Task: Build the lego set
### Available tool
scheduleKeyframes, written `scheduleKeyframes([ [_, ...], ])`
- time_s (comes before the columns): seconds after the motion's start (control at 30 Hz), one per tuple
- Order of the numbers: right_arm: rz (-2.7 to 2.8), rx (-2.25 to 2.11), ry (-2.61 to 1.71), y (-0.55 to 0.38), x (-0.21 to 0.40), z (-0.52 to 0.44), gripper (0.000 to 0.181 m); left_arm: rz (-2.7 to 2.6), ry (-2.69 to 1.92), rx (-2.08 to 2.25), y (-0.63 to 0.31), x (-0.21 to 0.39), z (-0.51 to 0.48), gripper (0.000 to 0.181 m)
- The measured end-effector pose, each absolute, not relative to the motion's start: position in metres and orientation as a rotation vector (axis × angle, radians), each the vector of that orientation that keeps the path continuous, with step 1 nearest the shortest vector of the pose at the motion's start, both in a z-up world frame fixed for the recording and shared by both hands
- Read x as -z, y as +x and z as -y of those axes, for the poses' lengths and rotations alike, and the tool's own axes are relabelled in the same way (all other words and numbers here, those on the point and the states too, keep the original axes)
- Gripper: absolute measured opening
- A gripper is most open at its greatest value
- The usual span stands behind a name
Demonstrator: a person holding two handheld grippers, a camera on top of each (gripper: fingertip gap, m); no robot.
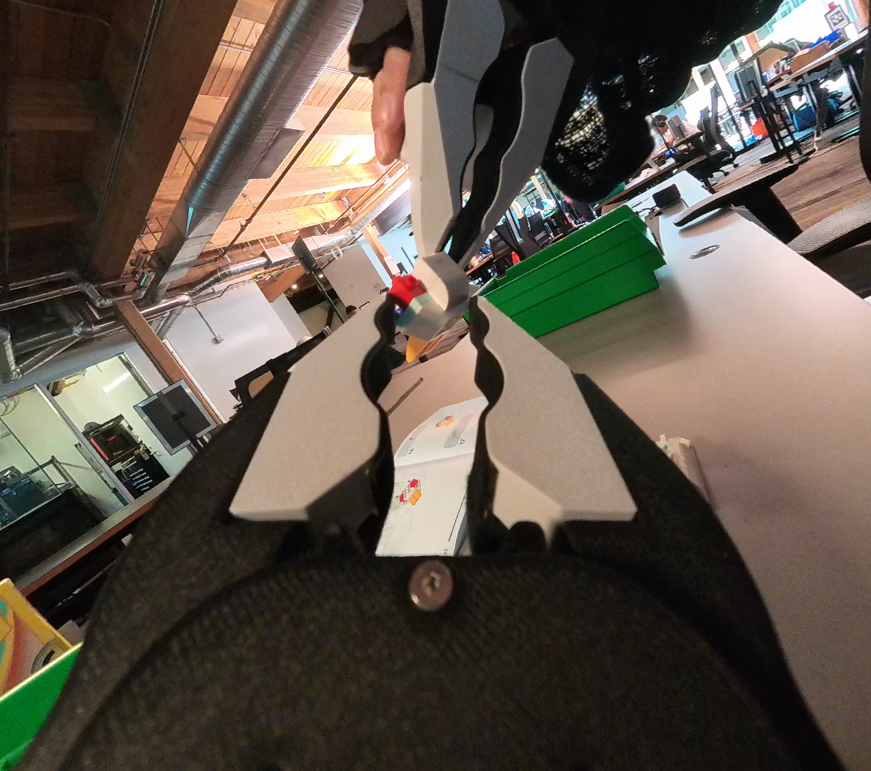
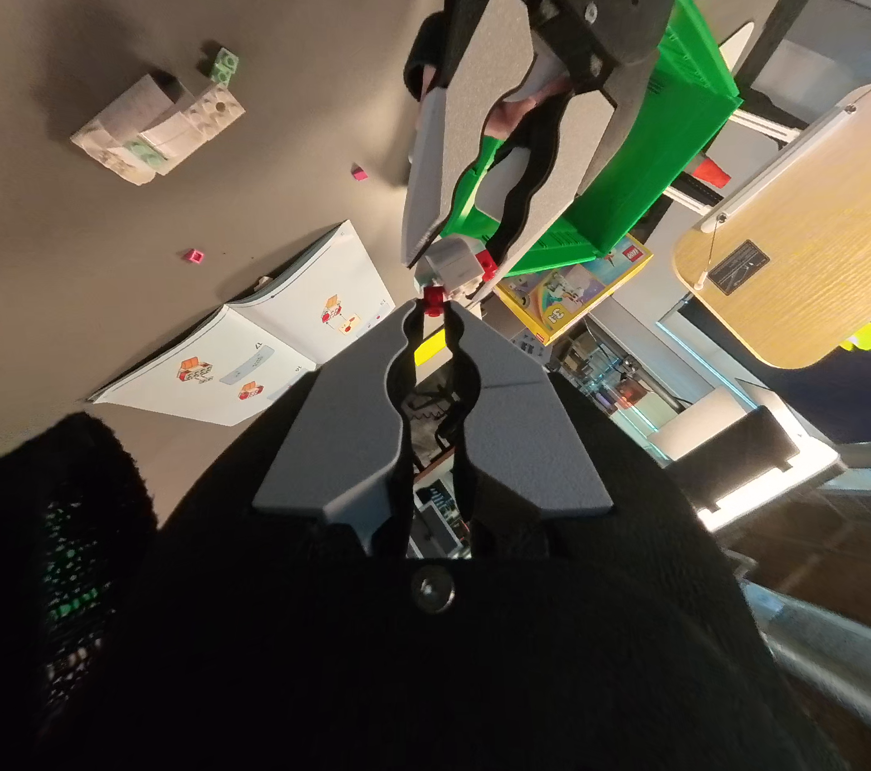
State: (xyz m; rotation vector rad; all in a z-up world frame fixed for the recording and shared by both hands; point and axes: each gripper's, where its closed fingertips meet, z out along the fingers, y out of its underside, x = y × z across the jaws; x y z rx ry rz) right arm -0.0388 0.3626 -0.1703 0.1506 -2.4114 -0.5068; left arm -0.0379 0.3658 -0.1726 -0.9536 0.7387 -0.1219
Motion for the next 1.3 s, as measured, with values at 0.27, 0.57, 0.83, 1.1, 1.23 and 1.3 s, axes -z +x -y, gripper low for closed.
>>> scheduleKeyframes([
  [0.27,2.381,0.494,0.137,-0.0419,0.1681,-0.3619,0.014,-0.736,-0.957,0.137,-0.0377,0.1728,-0.3657,0.031],
  [0.57,2.348,0.47,0.111,-0.0455,0.1641,-0.3626,0.017,-0.727,-0.958,0.152,-0.039,0.1721,-0.3656,0.031],
  [0.83,2.346,0.444,0.101,-0.0458,0.1661,-0.3614,0.017,-0.72,-0.96,0.156,-0.0398,0.1719,-0.3658,0.031],
  [1.1,2.336,0.438,0.085,-0.0477,0.1654,-0.3618,0.017,-0.711,-0.954,0.154,-0.041,0.1704,-0.3647,0.031],
  [1.23,2.335,0.437,0.085,-0.0481,0.1656,-0.3616,0.018,-0.708,-0.953,0.153,-0.0415,0.1701,-0.3646,0.031],
  [1.3,2.334,0.438,0.089,-0.0481,0.1659,-0.3612,0.018,-0.706,-0.952,0.152,-0.0418,0.1697,-0.3643,0.031],
])
